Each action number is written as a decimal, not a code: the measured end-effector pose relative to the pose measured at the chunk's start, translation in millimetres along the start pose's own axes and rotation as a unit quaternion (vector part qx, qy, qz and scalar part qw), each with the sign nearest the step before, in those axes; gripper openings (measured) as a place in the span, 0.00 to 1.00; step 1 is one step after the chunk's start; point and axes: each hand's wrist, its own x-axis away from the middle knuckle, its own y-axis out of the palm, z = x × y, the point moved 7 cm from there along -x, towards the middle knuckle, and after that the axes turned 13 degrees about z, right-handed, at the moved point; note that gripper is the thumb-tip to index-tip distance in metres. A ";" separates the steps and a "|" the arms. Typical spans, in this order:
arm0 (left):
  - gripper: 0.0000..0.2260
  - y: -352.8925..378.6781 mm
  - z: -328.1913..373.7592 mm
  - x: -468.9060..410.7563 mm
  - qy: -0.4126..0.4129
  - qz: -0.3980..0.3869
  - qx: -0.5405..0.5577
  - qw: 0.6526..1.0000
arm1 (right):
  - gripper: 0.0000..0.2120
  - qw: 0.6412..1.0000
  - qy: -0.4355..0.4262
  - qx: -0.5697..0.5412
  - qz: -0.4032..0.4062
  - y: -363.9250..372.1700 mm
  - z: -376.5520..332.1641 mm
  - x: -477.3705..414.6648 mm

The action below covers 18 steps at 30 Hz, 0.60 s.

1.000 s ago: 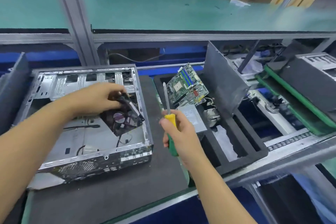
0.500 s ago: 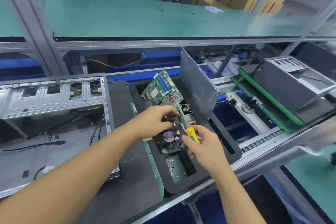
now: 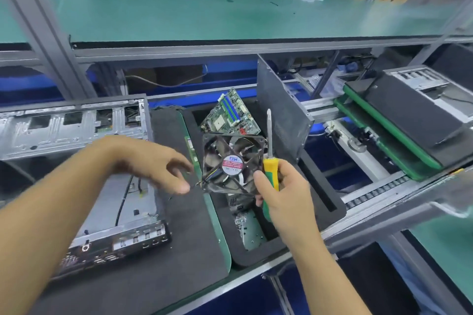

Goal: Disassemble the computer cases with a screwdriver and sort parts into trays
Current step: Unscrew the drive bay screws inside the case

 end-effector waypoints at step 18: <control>0.08 -43.7 -100.6 70.4 0.018 0.194 0.111 0.974 | 0.08 0.998 0.037 -0.035 -0.044 113.9 -19.9 12.7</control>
